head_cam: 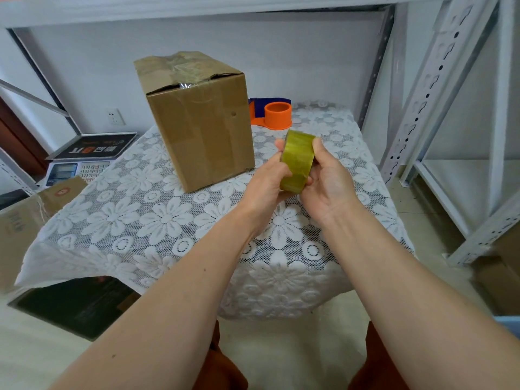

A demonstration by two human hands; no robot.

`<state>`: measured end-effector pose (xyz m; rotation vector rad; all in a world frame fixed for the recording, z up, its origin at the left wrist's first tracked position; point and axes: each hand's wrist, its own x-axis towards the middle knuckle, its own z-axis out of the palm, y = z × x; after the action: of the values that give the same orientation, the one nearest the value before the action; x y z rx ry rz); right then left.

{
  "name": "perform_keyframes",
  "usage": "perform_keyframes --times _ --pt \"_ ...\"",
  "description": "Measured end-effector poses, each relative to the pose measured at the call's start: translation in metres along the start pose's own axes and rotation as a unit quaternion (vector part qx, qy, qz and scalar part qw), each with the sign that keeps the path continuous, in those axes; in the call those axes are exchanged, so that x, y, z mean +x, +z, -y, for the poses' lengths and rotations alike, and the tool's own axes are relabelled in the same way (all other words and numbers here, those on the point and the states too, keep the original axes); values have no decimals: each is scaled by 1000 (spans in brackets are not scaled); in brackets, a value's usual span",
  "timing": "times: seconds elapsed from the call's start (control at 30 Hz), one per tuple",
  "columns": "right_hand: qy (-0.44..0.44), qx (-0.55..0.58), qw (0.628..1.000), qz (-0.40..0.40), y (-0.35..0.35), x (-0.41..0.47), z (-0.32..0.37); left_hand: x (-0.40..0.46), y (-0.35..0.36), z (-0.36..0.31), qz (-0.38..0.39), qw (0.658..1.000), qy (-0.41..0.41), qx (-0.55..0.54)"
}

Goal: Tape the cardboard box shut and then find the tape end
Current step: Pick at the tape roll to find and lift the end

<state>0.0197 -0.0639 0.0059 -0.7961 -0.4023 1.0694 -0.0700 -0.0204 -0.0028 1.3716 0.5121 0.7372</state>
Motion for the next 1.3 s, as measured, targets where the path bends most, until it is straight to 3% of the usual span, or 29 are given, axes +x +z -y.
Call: perform_keyframes --times 0.73,1.1,1.3 --pt "10 28 1000 2 -2 3 -1 -1 0 0 -10 1000 -9 0" --pt "30 65 997 7 -5 8 6 -1 -4 -6 59 997 -13 46" --pt "20 80 996 38 -3 8 11 -1 -4 -10 -35 998 9 44"
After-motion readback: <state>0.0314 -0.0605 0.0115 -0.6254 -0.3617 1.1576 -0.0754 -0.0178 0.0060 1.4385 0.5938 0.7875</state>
